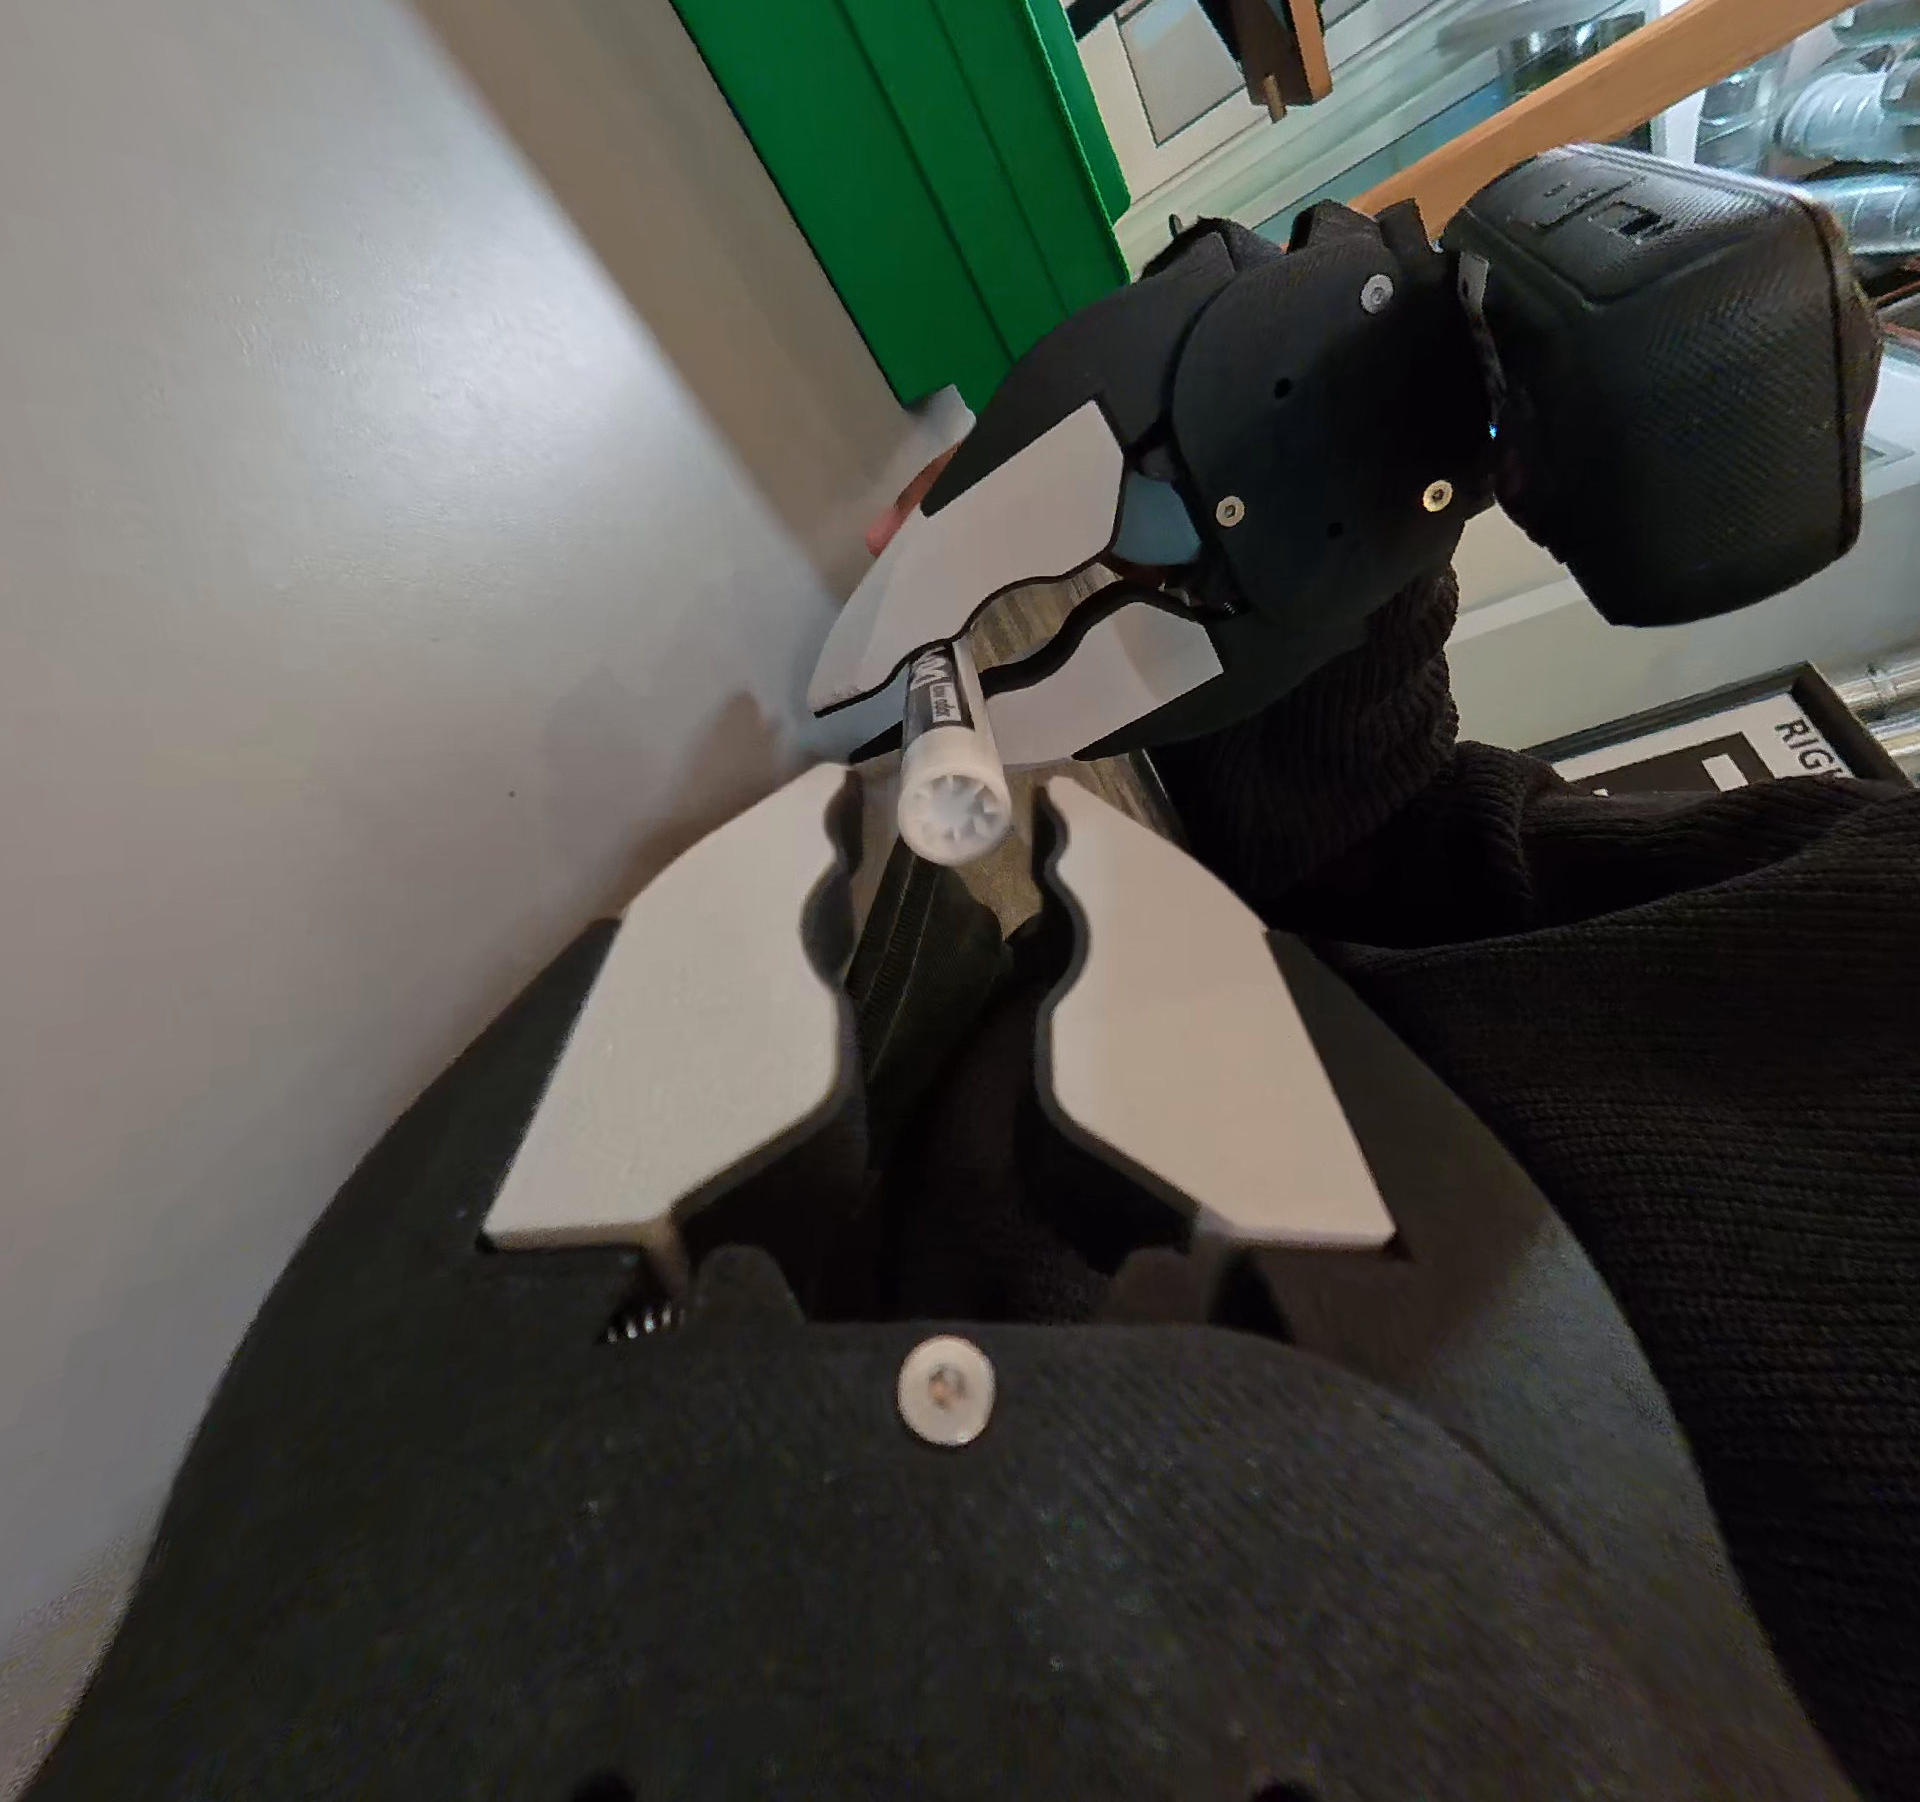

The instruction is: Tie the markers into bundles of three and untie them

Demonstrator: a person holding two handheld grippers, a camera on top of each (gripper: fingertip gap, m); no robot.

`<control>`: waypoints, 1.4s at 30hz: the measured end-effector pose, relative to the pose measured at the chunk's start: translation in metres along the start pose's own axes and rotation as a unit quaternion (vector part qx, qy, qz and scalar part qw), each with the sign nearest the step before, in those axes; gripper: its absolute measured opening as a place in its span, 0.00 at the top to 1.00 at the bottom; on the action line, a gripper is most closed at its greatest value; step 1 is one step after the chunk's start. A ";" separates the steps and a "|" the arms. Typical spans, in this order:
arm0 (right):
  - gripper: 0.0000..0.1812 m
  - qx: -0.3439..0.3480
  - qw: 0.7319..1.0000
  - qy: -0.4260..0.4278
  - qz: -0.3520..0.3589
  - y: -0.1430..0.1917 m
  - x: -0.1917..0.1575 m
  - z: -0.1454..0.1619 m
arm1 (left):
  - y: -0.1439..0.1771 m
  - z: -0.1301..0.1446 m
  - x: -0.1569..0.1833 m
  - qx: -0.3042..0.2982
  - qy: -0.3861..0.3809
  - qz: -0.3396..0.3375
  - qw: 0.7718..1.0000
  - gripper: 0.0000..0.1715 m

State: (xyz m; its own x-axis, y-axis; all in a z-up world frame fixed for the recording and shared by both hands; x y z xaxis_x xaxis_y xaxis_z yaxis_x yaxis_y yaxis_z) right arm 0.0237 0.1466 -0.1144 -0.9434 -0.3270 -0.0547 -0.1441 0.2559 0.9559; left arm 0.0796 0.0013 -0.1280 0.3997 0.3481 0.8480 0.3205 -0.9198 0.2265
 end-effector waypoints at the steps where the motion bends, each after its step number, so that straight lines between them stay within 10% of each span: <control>1: 0.92 -0.003 1.000 0.000 0.002 0.000 0.000 0.001 | 0.000 0.000 -0.001 0.005 0.002 -0.003 1.000 0.77; 30: 0.92 -0.016 1.000 0.000 0.016 0.013 0.011 0.001 | 0.026 -0.004 0.002 0.074 -0.041 -0.079 0.993 0.73; 39: 0.93 -0.007 1.000 -0.002 0.018 0.019 0.020 0.003 | 0.061 -0.014 0.034 0.200 -0.169 -0.167 0.950 0.73; 42: 0.93 0.007 1.000 0.004 0.012 0.022 0.021 -0.001 | 0.110 -0.023 0.063 0.311 -0.208 -0.216 0.902 0.74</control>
State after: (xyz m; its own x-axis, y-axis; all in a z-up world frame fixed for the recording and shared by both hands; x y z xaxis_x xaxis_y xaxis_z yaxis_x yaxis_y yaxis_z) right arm 0.0005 0.1443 -0.0942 -0.9444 -0.3276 -0.0289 -0.1253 0.2771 0.9526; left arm 0.1201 -0.0818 -0.0390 0.3695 0.8062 0.4621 0.8911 -0.4484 0.0696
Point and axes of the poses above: each gripper's, where its closed fingertips meet, y back along the fingers, z out of its underside, x = y × z across the jaws, the point moved 9 cm from there along y, back along the fingers
